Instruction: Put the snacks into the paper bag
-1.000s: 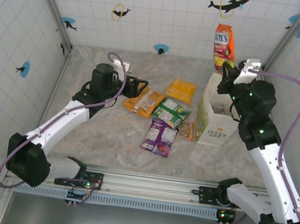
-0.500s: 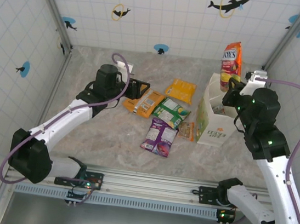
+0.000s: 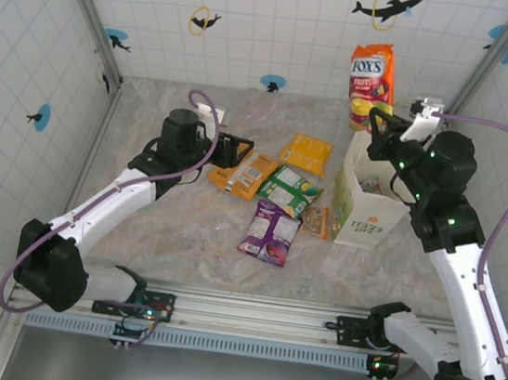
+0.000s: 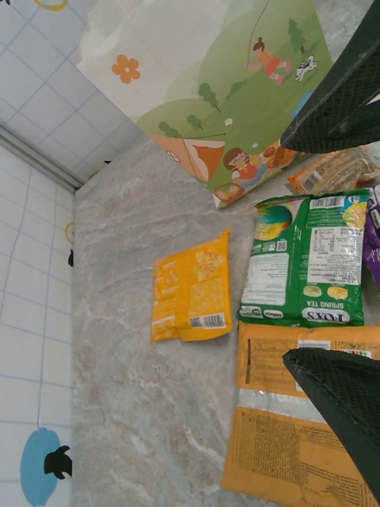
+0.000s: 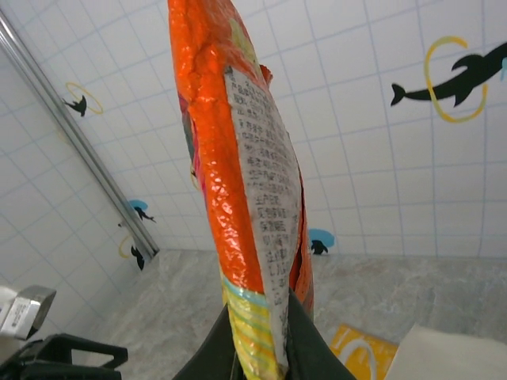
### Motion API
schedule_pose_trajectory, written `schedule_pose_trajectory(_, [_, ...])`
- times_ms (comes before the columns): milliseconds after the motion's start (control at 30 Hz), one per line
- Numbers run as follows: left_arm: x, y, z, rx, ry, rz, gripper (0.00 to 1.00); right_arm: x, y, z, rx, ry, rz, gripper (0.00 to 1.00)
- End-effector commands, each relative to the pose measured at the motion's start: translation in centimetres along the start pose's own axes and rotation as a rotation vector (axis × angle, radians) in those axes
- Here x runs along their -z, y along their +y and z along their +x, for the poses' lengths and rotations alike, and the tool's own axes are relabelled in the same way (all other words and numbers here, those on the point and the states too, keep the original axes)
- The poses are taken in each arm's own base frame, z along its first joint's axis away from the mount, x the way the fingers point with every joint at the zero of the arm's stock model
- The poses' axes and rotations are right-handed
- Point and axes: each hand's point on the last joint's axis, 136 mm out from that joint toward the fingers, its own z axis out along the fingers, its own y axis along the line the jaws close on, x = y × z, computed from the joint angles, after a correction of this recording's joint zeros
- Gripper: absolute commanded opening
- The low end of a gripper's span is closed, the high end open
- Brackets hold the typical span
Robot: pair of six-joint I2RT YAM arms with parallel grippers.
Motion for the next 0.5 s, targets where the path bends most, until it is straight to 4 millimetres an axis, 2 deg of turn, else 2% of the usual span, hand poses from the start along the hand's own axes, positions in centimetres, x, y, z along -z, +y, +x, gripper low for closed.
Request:
schedule_pose_trajectory(0, [0.6, -0.7, -1.0, -0.022, -0.033, 0.005, 0.66, 2.5, 1.7, -6.8, 0.021, -0.207, -0.049, 0.00])
schedule_pose_trajectory(100, [0.5, -0.6, -0.9, -0.017, -0.029, 0.007, 0.66, 3.5, 1.1, -7.4, 0.023, -0.231, -0.018, 0.00])
schedule_pose_trajectory(200, [0.3, -0.6, -0.8, -0.012, -0.025, 0.009, 0.66, 3.9, -0.1, -6.8, 0.014, -0.206, 0.043, 0.00])
schedule_pose_trajectory(300, [0.1, -0.4, -0.5, -0.008, -0.015, 0.007, 0.66, 4.1, -1.5, -4.8, 0.007, -0.131, 0.114, 0.00])
schedule_pose_trajectory(467, [-0.3, -0.3, 0.1, 0.002, 0.008, 0.010, 0.66, 4.1, -3.9, 0.0, 0.000, 0.055, 0.220, 0.00])
